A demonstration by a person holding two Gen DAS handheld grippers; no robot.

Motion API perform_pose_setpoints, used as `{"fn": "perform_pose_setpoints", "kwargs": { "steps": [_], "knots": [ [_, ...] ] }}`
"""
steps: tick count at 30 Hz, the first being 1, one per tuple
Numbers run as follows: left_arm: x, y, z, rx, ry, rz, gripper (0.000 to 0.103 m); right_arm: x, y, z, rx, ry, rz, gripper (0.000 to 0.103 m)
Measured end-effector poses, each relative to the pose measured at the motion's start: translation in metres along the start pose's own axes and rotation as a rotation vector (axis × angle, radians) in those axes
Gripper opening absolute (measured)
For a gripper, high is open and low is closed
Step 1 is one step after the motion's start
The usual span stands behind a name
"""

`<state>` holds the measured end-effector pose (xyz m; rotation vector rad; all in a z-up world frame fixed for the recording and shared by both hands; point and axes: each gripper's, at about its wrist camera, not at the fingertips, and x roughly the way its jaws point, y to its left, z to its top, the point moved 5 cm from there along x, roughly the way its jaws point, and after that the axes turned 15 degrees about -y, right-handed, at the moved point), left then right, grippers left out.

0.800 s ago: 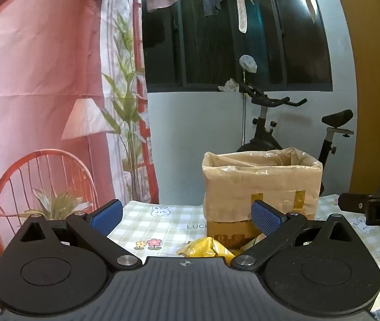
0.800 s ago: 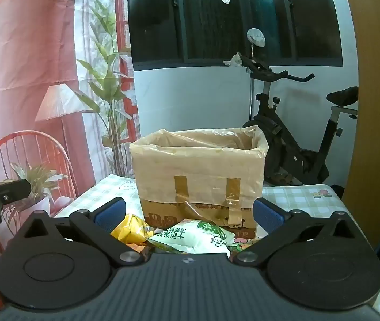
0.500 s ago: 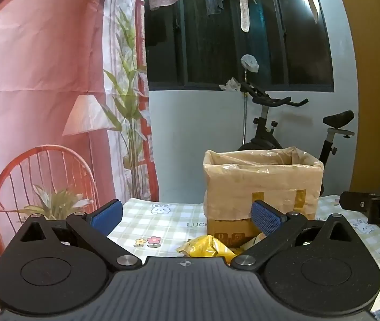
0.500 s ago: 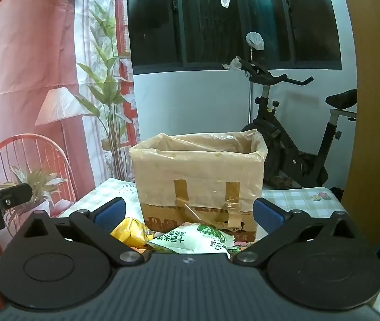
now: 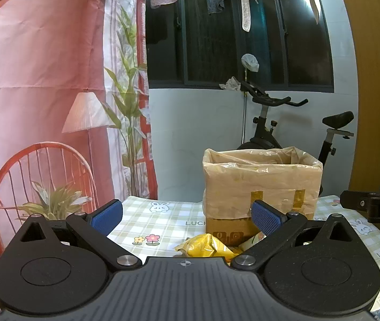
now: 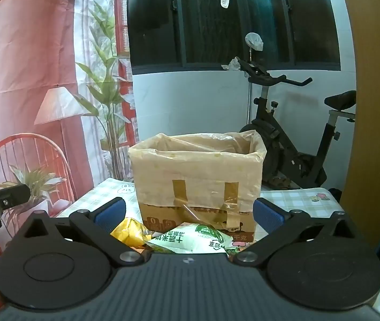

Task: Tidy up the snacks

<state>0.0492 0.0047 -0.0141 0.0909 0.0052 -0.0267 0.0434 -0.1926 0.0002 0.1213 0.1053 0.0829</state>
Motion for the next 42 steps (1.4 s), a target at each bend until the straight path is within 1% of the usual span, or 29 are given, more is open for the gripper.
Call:
{"fn": "perform_pose_setpoints", "kwargs": {
  "steps": [42],
  "knots": [
    [-0.0004, -0.0014, 0.0011, -0.017, -0.002, 0.017, 0.103, -0.0025, -0.0027, 0.0025, -0.008, -0.008, -0.010, 0.103]
  ]
}}
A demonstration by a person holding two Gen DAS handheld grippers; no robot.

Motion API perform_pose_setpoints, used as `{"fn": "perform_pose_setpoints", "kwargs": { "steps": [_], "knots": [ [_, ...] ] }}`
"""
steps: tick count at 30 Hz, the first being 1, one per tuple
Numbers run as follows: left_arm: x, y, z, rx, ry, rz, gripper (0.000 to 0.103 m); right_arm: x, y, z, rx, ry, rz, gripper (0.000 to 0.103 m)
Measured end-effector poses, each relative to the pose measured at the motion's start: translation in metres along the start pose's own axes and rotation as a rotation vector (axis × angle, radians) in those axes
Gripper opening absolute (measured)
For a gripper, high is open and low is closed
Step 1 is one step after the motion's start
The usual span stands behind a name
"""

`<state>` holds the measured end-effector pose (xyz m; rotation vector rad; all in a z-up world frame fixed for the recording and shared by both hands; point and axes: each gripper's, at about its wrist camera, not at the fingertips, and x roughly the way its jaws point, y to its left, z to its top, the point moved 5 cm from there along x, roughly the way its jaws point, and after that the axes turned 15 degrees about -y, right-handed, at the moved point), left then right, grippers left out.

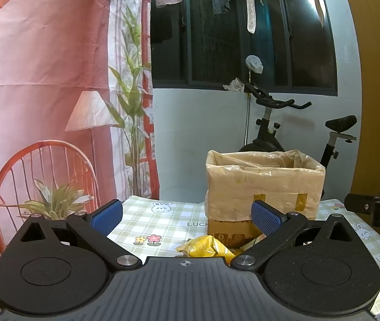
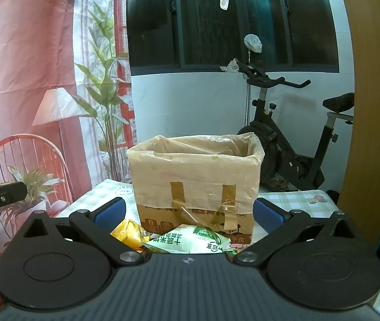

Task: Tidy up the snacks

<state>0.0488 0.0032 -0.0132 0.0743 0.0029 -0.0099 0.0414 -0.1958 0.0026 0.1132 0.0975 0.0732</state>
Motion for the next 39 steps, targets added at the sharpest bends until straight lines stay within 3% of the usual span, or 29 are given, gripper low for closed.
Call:
{"fn": "perform_pose_setpoints", "kwargs": {
  "steps": [31, 39],
  "knots": [
    [0.009, 0.008, -0.004, -0.033, 0.027, 0.009, 0.103, 0.005, -0.001, -0.004, 0.023, 0.018, -0.006, 0.103],
    [0.039, 0.026, 0.007, -0.009, -0.013, 0.076, 0.103, 0.019, -0.022, 0.012, 0.013, -0.065, -0.026, 0.103]
  ]
}}
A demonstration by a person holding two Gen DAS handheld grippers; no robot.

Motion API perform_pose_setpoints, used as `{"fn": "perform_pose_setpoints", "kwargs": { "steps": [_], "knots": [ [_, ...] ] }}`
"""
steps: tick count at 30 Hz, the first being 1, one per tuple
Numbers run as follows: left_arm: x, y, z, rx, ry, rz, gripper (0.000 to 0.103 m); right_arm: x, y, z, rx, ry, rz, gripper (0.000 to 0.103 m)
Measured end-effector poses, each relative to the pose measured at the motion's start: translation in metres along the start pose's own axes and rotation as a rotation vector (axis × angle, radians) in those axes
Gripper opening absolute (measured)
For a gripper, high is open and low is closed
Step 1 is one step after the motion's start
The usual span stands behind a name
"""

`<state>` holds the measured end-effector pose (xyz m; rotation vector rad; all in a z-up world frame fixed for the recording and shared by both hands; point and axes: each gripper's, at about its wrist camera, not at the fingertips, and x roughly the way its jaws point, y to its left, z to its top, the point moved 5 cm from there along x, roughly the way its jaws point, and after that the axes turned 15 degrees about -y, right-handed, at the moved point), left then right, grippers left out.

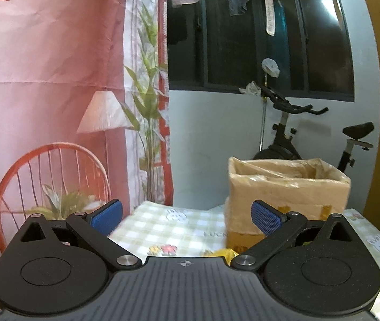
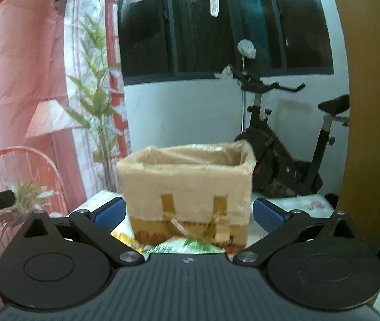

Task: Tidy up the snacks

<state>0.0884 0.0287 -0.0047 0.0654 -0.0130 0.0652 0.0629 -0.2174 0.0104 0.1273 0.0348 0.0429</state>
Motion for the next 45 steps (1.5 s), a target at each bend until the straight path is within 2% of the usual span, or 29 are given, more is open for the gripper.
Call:
{"fn": "perform_pose_setpoints", "kwargs": {
  "steps": [7, 11, 14, 18, 24, 28, 35, 40, 45],
  "knots": [
    [0.034, 0.010, 0.005, -0.032, -0.026, 0.010, 0.103, 0.034, -0.009, 0.012, -0.029, -0.077, -0.007, 0.103],
    [0.048, 0.016, 0.002, -0.099, -0.051, 0.000, 0.103, 0.051, -0.012, 0.013, -0.038, -0.107, -0.017, 0.103],
    [0.058, 0.017, -0.009, -0.137, -0.033, -0.016, 0.103, 0.062, -0.015, 0.005, -0.032, -0.115, -0.022, 0.103],
    [0.068, 0.011, -0.034, -0.110, 0.020, -0.018, 0.103, 0.072, -0.017, -0.021, -0.020, -0.085, -0.032, 0.103],
    [0.080, 0.007, -0.061, -0.107, 0.085, -0.038, 0.103, 0.082, -0.016, -0.054, -0.033, -0.042, -0.028, 0.096],
    [0.083, 0.000, -0.075, -0.094, 0.111, -0.058, 0.103, 0.085, -0.015, -0.066, -0.029, -0.019, -0.003, 0.088],
    [0.089, -0.011, -0.113, -0.049, 0.202, -0.097, 0.103, 0.083, -0.020, -0.090, 0.019, 0.024, -0.008, 0.088],
    [0.091, -0.014, -0.150, -0.083, 0.285, -0.111, 0.103, 0.077, -0.032, -0.114, 0.073, 0.081, -0.031, 0.088],
    [0.094, -0.014, -0.177, -0.109, 0.339, -0.112, 0.103, 0.073, -0.033, -0.137, 0.071, 0.138, -0.035, 0.086]
  ]
}}
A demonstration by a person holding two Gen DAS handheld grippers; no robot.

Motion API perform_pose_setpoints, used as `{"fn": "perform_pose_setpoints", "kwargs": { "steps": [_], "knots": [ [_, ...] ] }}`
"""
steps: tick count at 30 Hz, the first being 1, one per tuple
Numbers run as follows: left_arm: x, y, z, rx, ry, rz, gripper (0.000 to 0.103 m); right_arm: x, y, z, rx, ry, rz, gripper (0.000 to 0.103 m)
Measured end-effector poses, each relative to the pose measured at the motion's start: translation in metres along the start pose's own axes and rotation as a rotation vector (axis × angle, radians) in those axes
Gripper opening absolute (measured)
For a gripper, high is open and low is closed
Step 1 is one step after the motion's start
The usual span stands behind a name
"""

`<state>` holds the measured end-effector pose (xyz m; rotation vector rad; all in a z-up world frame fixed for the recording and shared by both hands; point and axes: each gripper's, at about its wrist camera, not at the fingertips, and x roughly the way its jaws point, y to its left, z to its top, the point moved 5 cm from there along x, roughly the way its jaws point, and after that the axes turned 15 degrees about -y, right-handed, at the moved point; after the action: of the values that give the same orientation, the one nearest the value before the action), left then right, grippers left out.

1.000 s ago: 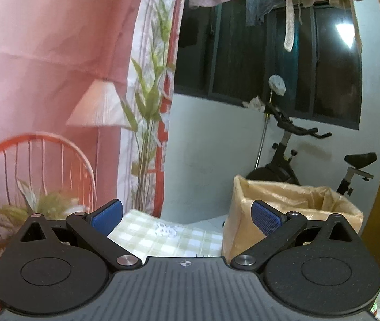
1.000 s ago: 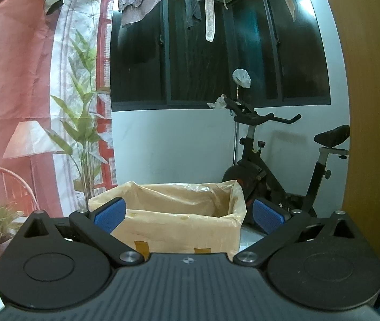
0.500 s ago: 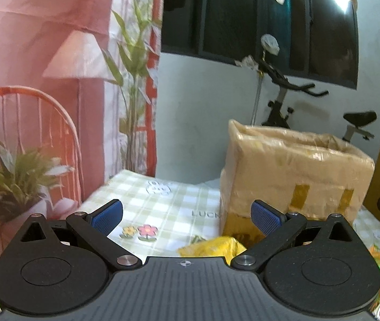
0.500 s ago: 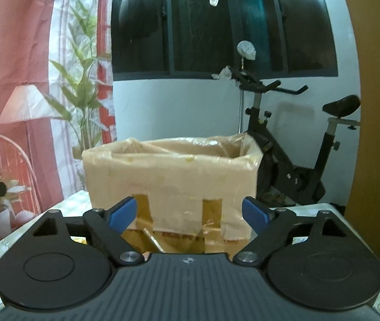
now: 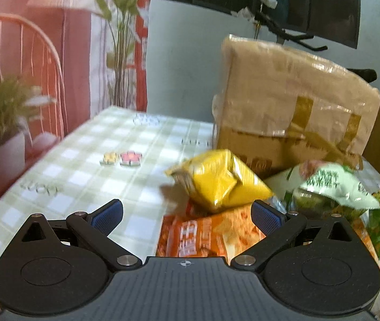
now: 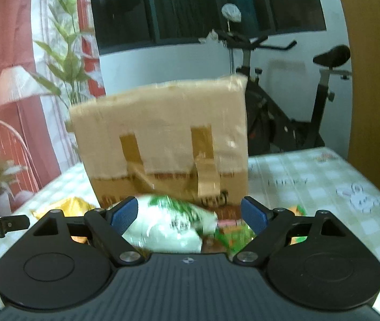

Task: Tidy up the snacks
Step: 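Grasp the orange chips bag with the left gripper while the right gripper grasps the green chips bag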

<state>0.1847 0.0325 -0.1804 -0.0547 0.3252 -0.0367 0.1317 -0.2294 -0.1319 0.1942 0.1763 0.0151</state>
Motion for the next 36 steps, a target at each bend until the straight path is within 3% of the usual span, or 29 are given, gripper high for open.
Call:
{"fn": "perform_pose_setpoints", "kwargs": {
  "steps": [5, 21, 29, 30, 32, 34, 36],
  "knots": [
    [0.004, 0.006, -0.009, -0.081, 0.016, -0.042, 0.103, -0.001, 0.002, -0.007, -0.016, 0.006, 0.001, 0.086],
    [0.022, 0.012, -0.036, -0.135, 0.094, -0.038, 0.103, 0.004, 0.003, -0.018, -0.010, 0.039, 0.018, 0.086],
    [0.029, 0.020, -0.042, -0.208, 0.132, -0.076, 0.102, 0.006, 0.002, -0.022, 0.004, 0.059, 0.016, 0.086],
    [0.028, 0.020, -0.042, -0.211, 0.132, -0.089, 0.099, 0.006, 0.003, -0.022, 0.003, 0.059, 0.017, 0.086],
    [0.024, 0.017, -0.037, -0.198, 0.102, -0.132, 0.075, 0.006, 0.004, -0.022, 0.002, 0.062, 0.018, 0.086],
    [0.018, 0.012, -0.031, -0.149, 0.072, -0.132, 0.066, 0.006, 0.004, -0.023, 0.004, 0.064, 0.018, 0.086],
    [0.012, 0.008, -0.026, -0.112, 0.035, -0.126, 0.064, 0.005, 0.004, -0.023, 0.006, 0.065, 0.017, 0.086]
  ]
}}
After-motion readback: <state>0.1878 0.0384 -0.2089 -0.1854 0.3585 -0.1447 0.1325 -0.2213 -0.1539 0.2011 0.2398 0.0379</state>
